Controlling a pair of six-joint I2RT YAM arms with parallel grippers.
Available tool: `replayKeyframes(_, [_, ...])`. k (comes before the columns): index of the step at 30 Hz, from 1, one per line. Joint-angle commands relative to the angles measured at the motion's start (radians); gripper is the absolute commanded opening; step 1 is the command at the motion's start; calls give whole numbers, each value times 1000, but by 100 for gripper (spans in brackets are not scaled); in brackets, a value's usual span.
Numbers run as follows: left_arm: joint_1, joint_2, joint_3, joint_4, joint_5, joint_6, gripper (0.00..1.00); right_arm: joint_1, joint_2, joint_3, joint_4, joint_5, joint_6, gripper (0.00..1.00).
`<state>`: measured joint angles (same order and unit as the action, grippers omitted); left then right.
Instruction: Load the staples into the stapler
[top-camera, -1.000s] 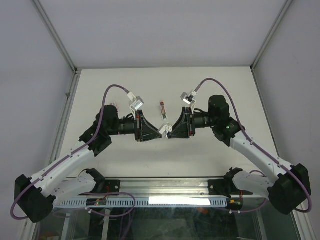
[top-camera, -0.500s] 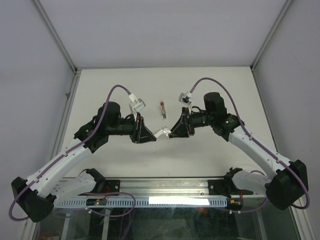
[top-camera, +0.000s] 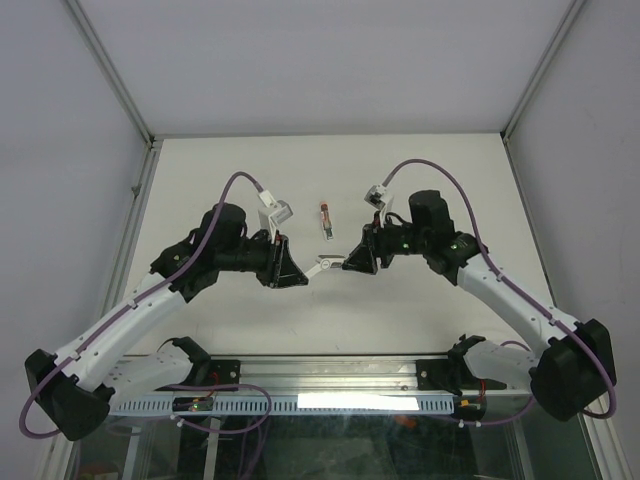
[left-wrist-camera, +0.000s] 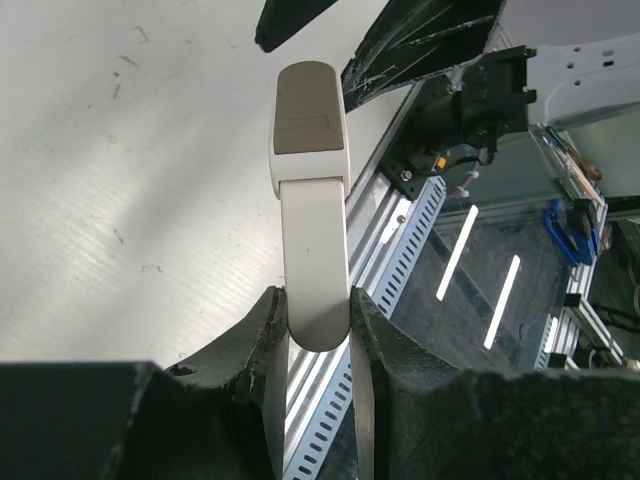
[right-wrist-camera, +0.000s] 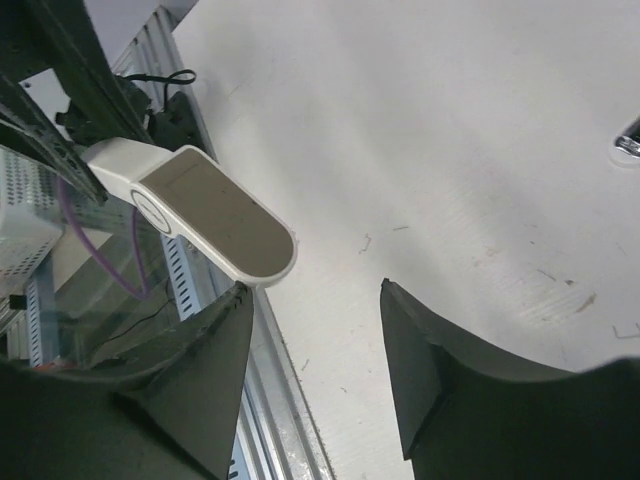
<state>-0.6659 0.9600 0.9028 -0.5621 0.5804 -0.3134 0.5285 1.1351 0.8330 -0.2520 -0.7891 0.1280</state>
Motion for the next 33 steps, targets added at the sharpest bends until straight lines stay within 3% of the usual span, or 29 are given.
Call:
replayKeyframes(1, [3, 34, 73, -72, -44, -15, 0, -16, -60, -6, 66, 103, 18, 58])
replayKeyframes(14, [134, 284, 199, -223, -242, -11, 0, -28, -171, -46, 80, 190, 56, 64])
replayKeyframes(25, [138, 736, 521, -367, -309, 71, 0, -27, -201, -102, 85, 273, 93, 64])
replayKeyframes(33, [140, 928, 702, -467, -344, 107, 0, -26, -240, -144, 120, 235, 114, 65])
